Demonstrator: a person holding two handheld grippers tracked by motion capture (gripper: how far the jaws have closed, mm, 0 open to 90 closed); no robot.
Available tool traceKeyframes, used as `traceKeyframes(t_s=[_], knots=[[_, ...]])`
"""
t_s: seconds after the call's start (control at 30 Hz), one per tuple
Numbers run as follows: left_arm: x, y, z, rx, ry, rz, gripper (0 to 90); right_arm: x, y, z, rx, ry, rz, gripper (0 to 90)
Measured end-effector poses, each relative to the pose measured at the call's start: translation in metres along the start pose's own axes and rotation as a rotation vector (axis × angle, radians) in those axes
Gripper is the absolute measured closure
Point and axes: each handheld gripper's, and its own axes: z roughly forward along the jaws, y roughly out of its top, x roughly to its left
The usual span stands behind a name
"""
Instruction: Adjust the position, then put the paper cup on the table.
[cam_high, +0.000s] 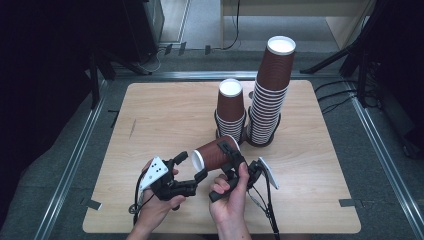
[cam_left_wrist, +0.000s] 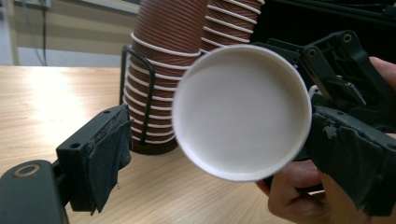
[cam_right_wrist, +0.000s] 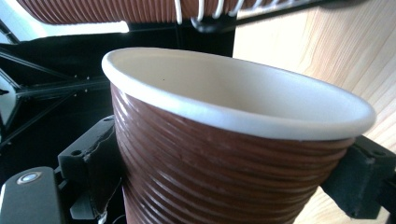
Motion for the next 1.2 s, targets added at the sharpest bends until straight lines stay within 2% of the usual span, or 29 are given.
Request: traceKeyframes(t_s=[0.17, 0.33, 0.43, 0.53, 0.63, 0.9, 1.07, 1.2], knots=[[0.002, 0.001, -0.002, -0.006, -0.014, -0.015, 7.4, 0.002, 0.004, -0.003, -0.046, -0.002, -0.081, 11.5], [0.006, 0.002, -0.006, -0.003, -0.018, -0.027, 3.3, 0.005, 0.009, -0.008, -0.091, -0.038, -0.190, 11.5], [0.010, 0.003, -0.008, -0.008, -0.013, -0.031, 3.3, 0.010, 0.013, -0.013, -0.149, -0.065, -0.326, 11.5], [0.013, 0.004, -0.011, -0.011, -0.001, -0.038, 3.3, 0.015, 0.016, -0.019, -0.184, -0.093, -0.449, 11.5], [0.017, 0.005, -0.014, -0.012, 0.010, -0.045, 3.3, 0.021, 0.019, -0.024, -0.235, -0.140, -0.615, 11.5], [0.022, 0.006, -0.018, -0.006, 0.022, -0.056, 3.3, 0.037, 0.025, -0.036, -0.312, -0.222, -0.950, 11.5], [0.025, 0.005, -0.019, 0.002, 0.035, -0.060, 3.2, 0.044, 0.024, -0.039, -0.327, -0.249, -1.130, 11.4], [0.029, 0.005, -0.022, 0.001, 0.052, -0.058, 3.3, 0.042, 0.023, -0.041, -0.309, -0.271, -1.267, 11.4]])
